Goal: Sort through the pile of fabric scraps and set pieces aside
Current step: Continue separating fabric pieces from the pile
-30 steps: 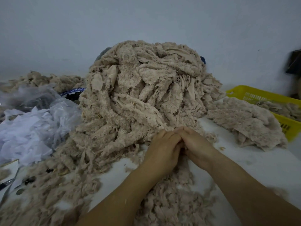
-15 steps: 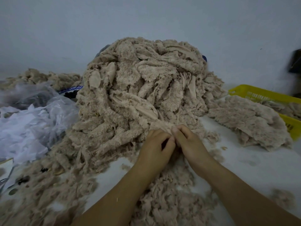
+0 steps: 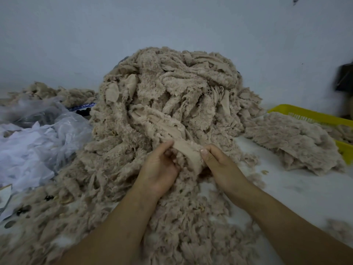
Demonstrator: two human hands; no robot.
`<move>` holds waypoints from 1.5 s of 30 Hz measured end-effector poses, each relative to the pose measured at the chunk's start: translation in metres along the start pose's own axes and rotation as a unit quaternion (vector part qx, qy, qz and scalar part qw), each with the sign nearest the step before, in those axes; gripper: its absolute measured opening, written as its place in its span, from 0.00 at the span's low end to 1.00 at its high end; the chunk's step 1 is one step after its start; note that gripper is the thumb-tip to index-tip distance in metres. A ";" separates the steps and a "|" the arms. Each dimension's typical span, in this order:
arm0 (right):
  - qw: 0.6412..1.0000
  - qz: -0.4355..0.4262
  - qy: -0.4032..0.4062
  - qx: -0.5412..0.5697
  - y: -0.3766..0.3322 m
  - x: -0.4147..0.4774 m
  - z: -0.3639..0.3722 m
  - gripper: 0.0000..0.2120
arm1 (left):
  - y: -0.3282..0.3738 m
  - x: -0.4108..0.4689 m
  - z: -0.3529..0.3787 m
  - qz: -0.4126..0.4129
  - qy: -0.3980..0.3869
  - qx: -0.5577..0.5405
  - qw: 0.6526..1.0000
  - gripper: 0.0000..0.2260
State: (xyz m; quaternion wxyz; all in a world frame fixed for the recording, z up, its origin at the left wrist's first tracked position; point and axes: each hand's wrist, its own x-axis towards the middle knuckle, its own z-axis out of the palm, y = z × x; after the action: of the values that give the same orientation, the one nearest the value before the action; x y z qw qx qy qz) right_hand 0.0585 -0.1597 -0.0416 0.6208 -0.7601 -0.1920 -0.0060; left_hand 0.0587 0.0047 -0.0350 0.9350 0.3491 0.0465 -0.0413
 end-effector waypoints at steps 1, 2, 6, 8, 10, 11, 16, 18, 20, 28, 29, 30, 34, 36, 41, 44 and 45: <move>1.000 0.001 -0.005 -0.005 -0.001 0.000 -0.001 0.15 | 0.001 0.001 0.000 -0.006 0.000 -0.030 1.000 0.06; 1.000 0.002 -0.012 -0.014 -0.001 0.000 -0.001 0.15 | 0.001 0.002 0.000 -0.008 0.007 -0.049 0.999 0.07; 0.999 0.008 -0.016 -0.027 0.000 0.000 0.000 0.15 | 0.001 0.007 -0.003 0.004 0.038 -0.066 0.997 0.06; 1.000 0.019 -0.009 -0.014 0.001 0.001 -0.001 0.16 | 0.002 0.007 -0.004 0.014 0.052 -0.070 0.996 0.08; 0.999 0.036 -0.007 -0.002 0.003 0.002 -0.002 0.16 | 0.003 0.007 -0.004 0.019 0.061 -0.083 0.994 0.10; 0.999 0.046 -0.010 0.003 0.005 0.002 -0.003 0.18 | 0.003 0.006 -0.003 0.019 0.066 -0.080 0.994 0.12; 0.996 0.052 0.004 0.071 0.004 0.004 0.001 0.18 | -0.008 -0.007 0.005 0.041 0.016 0.166 0.985 0.14; 0.993 0.063 0.009 0.096 0.005 0.006 0.002 0.18 | -0.017 -0.011 0.004 0.066 -0.018 0.338 0.939 0.15; 0.993 0.076 0.013 0.089 0.006 0.007 0.004 0.12 | -0.026 -0.014 0.004 0.091 -0.076 0.521 0.845 0.15; 0.931 0.155 0.287 0.160 0.014 0.022 -0.026 0.19 | -0.022 -0.007 0.007 0.100 0.110 0.261 0.954 0.14; 0.918 0.168 0.308 0.184 0.015 0.023 -0.035 0.20 | -0.015 -0.005 0.006 0.094 0.139 0.189 0.968 0.13; 0.911 0.171 0.321 0.197 0.014 0.023 -0.042 0.19 | -0.009 -0.004 0.005 0.086 0.152 0.129 0.976 0.14; 0.925 0.153 0.298 0.182 0.015 0.023 -0.042 0.14 | -0.001 -0.004 -0.001 0.026 0.088 -0.007 0.996 0.27; 0.936 0.132 0.285 0.159 0.014 0.022 -0.036 0.08 | 0.002 -0.003 -0.005 0.018 0.075 -0.041 0.996 0.30; 0.955 0.088 0.273 -0.070 0.008 0.013 -0.033 0.28 | 0.007 -0.002 -0.007 0.023 0.008 -0.039 0.999 0.24; 0.938 -0.080 0.279 -0.191 -0.006 0.005 -0.019 0.24 | -0.005 -0.008 0.003 -0.002 -0.047 0.067 0.997 0.20; 0.943 -0.121 0.238 -0.200 -0.011 0.003 -0.013 0.22 | -0.008 -0.009 0.004 -0.011 -0.068 0.082 0.994 0.23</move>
State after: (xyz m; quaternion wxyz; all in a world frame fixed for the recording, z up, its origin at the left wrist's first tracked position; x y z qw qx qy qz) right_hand 0.0615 -0.1698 -0.0278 0.4780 -0.8160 -0.1243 -0.3002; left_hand 0.0493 -0.0039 -0.0359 0.9039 0.4201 -0.0169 -0.0784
